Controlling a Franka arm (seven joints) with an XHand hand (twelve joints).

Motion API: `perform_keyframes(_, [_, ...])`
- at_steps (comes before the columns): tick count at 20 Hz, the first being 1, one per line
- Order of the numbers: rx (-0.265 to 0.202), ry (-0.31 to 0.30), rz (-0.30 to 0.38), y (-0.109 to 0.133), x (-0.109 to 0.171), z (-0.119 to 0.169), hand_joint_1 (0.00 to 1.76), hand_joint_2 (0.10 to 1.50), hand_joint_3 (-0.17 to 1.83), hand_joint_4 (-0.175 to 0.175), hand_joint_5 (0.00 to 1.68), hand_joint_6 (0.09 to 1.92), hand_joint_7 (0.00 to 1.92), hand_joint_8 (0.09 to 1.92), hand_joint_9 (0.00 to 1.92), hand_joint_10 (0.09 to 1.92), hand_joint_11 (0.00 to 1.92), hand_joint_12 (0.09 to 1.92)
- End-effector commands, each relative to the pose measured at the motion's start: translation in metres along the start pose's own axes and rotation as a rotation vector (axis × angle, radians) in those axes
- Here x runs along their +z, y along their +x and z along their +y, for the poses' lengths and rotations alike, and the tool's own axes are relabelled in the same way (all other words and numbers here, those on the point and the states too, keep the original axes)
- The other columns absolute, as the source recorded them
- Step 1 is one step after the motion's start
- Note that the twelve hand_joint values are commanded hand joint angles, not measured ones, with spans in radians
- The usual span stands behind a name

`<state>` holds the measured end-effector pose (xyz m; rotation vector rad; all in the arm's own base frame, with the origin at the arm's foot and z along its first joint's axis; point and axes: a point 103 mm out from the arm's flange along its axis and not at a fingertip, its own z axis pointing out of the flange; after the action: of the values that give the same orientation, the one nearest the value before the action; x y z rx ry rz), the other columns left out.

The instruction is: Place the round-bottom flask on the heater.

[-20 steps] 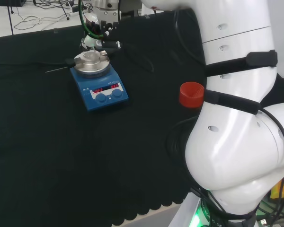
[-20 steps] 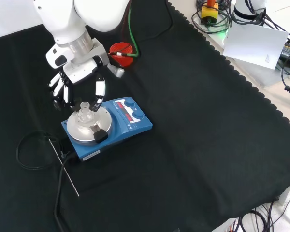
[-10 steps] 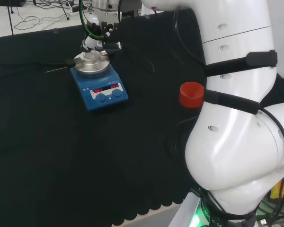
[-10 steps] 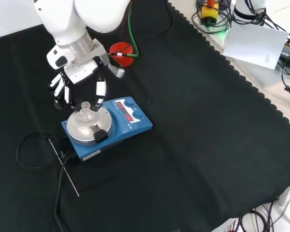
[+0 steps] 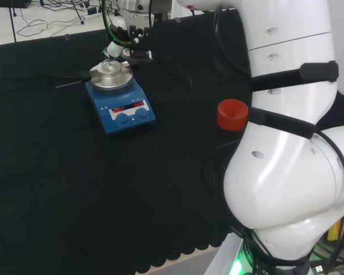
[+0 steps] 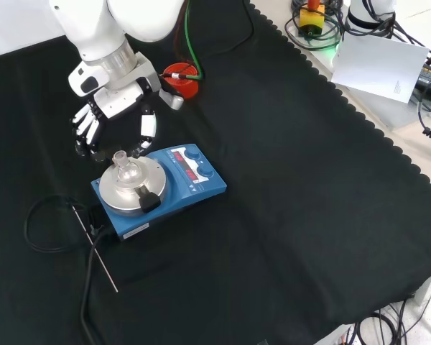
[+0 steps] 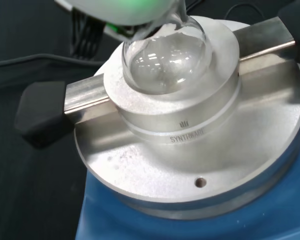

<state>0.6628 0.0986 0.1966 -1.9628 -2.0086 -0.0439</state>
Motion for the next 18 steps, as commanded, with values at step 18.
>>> perform_keyframes(18, [0.021, -0.109, 0.003, 0.003, -0.058, -0.084, 0.96, 0.60, 0.71, -0.043, 0.52, 0.75, 0.26, 0.74, 0.48, 0.71, 0.14, 1.41])
